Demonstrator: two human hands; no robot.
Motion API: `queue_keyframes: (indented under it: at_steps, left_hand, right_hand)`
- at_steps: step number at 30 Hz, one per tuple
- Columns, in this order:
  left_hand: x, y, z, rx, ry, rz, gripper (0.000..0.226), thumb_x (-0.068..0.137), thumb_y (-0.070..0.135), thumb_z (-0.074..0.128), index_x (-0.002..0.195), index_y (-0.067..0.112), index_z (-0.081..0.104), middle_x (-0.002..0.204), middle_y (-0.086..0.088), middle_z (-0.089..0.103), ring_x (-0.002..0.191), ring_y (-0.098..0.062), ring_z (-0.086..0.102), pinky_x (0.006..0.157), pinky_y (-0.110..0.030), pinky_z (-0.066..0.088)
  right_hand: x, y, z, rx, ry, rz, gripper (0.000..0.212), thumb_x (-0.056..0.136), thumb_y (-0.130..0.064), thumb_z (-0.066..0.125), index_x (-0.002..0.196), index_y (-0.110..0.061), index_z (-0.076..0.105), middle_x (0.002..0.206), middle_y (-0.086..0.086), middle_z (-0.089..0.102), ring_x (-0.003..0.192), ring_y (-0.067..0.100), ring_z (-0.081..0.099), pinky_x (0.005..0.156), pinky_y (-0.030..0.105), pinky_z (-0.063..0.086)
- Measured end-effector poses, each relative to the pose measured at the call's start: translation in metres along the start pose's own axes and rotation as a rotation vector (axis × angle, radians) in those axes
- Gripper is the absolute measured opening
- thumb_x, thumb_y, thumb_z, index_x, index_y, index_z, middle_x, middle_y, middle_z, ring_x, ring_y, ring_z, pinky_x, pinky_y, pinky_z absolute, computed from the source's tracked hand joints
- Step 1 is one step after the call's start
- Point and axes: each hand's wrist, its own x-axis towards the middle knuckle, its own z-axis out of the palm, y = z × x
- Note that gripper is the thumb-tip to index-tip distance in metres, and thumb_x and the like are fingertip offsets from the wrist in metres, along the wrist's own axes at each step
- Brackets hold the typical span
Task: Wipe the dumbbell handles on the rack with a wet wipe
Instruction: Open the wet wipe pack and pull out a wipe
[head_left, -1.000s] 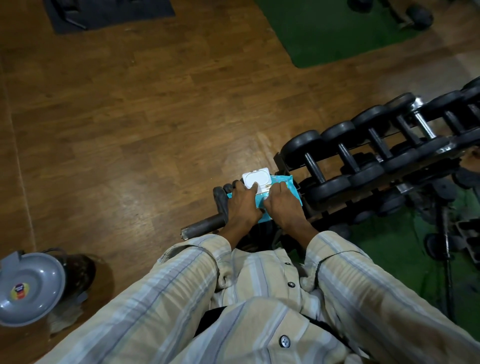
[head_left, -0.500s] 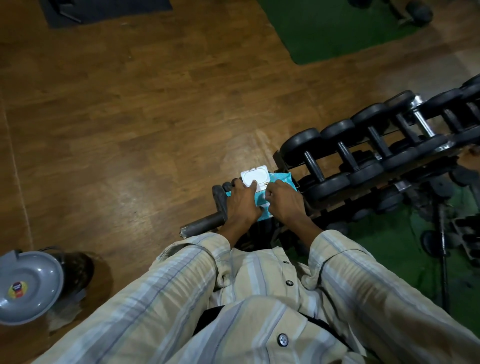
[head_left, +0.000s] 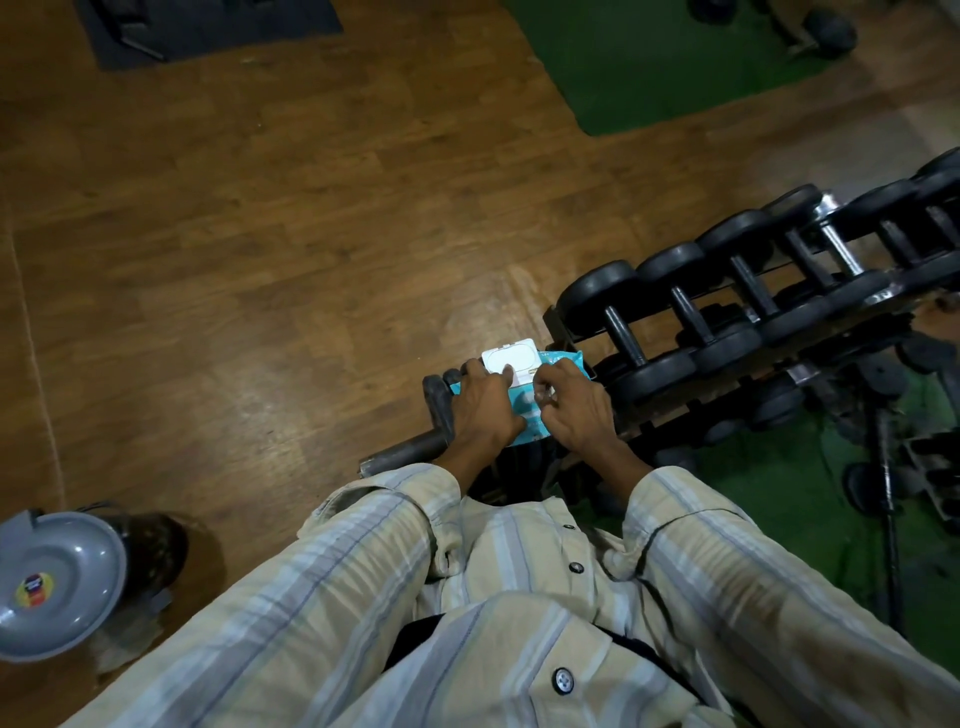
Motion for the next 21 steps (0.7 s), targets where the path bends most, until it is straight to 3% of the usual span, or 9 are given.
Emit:
queue_keyframes:
  at_steps: [6, 13, 21]
  left_hand:
    - [-0.002, -0.001, 0.002, -0.014, 0.017, 0.003, 0.082, 0.077, 0.033, 0.077, 0.151, 0.025, 0.042, 0.140, -0.013, 0.035, 0.127, -0.030, 0.043, 0.097, -0.038, 0.049]
    - [-0.005, 0.001, 0.005, -0.005, 0.095, 0.045, 0.072, 0.073, 0.038, 0.081, 0.140, 0.036, 0.053, 0.130, -0.007, 0.040, 0.122, -0.028, 0.045, 0.089, -0.040, 0.053]
    - [-0.006, 0.001, 0.004, 0.031, 0.097, 0.032, 0.073, 0.075, 0.042, 0.082, 0.141, 0.038, 0.051, 0.129, -0.007, 0.040, 0.122, -0.027, 0.044, 0.089, -0.036, 0.050]
  right_hand:
    - [0.002, -0.005, -0.003, -0.119, -0.065, -0.107, 0.022, 0.085, -0.035, 0.065, 0.105, -0.027, 0.060, 0.107, -0.004, 0.058, 0.094, 0.022, 0.061, 0.068, 0.035, 0.049]
    - [0.011, -0.022, -0.005, -0.282, -0.067, -0.075, 0.022, 0.087, -0.022, 0.066, 0.108, -0.018, 0.065, 0.114, 0.004, 0.056, 0.107, 0.024, 0.059, 0.068, 0.033, 0.038]
    - [0.012, -0.021, -0.009, -0.373, -0.115, -0.168, 0.029, 0.087, -0.024, 0.069, 0.115, -0.018, 0.065, 0.119, 0.006, 0.055, 0.112, 0.026, 0.057, 0.075, 0.039, 0.049]
